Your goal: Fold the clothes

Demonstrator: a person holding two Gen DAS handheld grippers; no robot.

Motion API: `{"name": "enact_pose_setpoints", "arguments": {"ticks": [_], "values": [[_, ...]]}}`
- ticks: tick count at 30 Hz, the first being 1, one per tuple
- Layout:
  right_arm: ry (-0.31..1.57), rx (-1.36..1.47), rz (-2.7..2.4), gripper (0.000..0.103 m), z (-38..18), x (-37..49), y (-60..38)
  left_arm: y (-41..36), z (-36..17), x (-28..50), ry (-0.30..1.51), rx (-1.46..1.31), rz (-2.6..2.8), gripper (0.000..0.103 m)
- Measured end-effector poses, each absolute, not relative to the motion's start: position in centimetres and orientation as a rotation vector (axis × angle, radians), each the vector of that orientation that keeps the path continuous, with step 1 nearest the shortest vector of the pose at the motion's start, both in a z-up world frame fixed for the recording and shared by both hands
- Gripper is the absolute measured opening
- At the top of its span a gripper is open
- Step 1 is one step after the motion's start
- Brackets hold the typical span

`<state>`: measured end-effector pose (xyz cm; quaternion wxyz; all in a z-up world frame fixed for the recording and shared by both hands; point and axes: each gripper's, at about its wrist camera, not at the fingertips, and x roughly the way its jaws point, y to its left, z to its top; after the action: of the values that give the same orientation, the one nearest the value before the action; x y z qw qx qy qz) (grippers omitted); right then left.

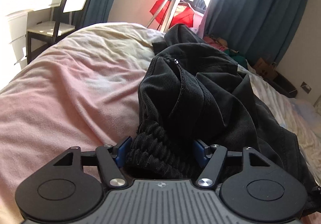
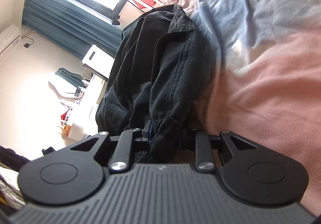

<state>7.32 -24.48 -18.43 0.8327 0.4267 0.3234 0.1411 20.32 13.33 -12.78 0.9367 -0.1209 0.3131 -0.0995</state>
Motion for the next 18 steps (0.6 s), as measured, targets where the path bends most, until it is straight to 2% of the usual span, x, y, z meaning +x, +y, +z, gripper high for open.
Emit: {"name": "enact_pose_setpoints", "arguments": {"ticks": [6,12,18], "values": [[0.716,0.900,0.340,0.026,-18.5,7.0,-24.1,12.8,-10.9,20.2,0.517,-0.321,-0.213,0.030],[0.726,0.947,0.399,0.025,-17.2,7.1,-21.4,15.5,-7.0,22.1,0.433,-0.454,-0.185,0.019],[0.687,1.035,0.547,0.025,-15.9,8.7,-13.5,22.0,0.0,25.4,0.383,-0.401,-0.118,0.017]]}}
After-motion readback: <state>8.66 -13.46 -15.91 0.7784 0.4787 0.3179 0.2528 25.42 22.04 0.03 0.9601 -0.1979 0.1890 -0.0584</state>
